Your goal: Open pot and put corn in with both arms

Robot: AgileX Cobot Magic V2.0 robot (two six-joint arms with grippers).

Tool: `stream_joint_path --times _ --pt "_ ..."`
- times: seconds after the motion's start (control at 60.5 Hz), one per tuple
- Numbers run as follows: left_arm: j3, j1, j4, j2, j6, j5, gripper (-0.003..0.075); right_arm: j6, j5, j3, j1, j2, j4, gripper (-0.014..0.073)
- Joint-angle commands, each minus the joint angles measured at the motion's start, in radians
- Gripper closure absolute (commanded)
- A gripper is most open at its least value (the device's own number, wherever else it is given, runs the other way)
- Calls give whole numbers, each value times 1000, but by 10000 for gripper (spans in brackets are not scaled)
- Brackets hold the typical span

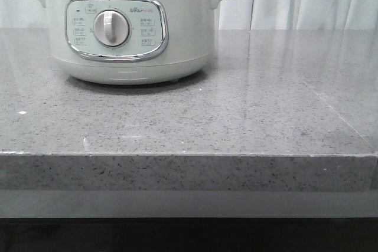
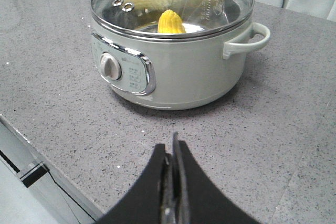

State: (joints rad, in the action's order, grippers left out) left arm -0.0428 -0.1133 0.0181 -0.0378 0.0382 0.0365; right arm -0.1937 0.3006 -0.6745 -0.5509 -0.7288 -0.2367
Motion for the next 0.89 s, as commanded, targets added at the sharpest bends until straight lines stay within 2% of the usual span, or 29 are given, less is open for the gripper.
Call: stream_joint_path --times 0.0,0.132,0.248,0.877 --pt "7 12 33 19 -5 105 741 -5 -68 -25 1 8 -8 661" --pt "56 31 68 66 -5 113 741 -5 -68 -25 1 8 -8 661" --pt "53 33 76 62 -5 49 741 -5 -67 -25 1 8 -8 661" --pt "53 33 76 62 -5 51 741 -5 -69 -25 1 8 -8 661"
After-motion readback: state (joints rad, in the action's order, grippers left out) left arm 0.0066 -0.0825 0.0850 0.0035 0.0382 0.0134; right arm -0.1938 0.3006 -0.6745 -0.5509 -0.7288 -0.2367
